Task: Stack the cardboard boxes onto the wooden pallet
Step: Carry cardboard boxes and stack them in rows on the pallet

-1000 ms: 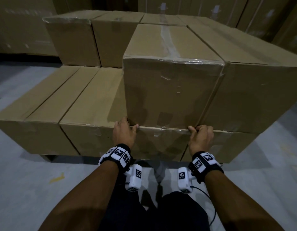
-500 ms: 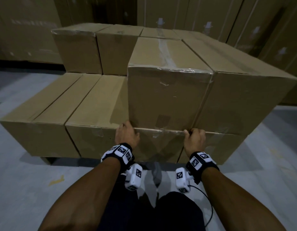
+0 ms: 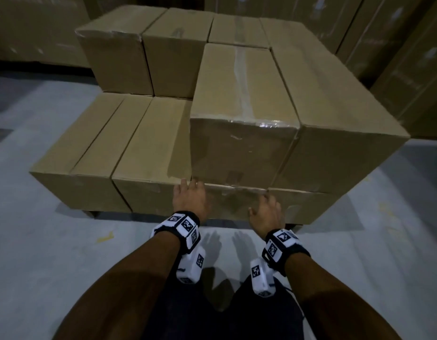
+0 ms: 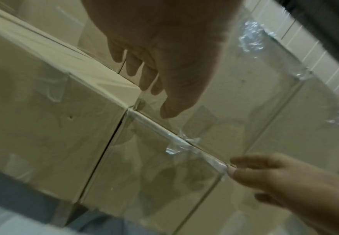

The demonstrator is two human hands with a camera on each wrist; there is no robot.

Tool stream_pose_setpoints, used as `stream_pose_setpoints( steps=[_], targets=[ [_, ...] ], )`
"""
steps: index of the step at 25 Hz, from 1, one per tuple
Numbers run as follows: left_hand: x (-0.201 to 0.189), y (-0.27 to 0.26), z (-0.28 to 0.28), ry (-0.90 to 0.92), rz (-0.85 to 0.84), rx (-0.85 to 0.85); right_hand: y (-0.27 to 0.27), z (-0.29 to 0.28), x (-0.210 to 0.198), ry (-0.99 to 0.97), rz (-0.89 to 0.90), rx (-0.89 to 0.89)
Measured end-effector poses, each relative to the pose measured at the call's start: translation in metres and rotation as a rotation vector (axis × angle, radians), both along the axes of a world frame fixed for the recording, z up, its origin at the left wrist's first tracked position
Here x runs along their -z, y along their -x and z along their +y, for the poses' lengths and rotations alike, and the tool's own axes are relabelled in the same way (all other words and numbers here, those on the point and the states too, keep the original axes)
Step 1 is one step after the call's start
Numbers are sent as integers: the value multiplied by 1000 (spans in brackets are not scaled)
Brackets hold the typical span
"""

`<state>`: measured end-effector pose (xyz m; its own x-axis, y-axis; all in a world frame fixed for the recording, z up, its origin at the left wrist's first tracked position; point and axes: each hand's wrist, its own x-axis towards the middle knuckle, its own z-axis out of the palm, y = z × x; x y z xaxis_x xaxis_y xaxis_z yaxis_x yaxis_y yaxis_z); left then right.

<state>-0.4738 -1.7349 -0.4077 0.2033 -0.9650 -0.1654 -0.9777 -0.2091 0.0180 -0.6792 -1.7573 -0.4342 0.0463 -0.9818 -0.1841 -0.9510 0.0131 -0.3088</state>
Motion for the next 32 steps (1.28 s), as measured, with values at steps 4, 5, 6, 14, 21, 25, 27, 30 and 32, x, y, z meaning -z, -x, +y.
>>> stream_pose_setpoints(
  steps=[4,5,6,14,21,25,27,30,32],
  targets=[
    [-99,17,34,-57,35,42,12,28,-103,-85,29,-35],
    [-123,21,43,-67,39,57,14,36,-129,-106,29,-45],
    [-155,26,51,-69,37,72,19,44,-161,-118,26,-55],
    [-357,65,86,-68,53,109,65,80,-366,-174,-11,-95],
    [-386,97,94,-33,100,89,98,84,-395,-124,-33,-109],
    [-385,102,83,-32,108,81,106,75,-390,-141,-51,-94],
    [-383,100,69,-35,116,62,105,62,-385,-141,-62,-93],
    [-374,92,35,-33,139,64,99,27,-376,-158,-39,-86],
    [-365,83,3,-19,165,79,94,-5,-371,-170,-34,-78]
  ],
)
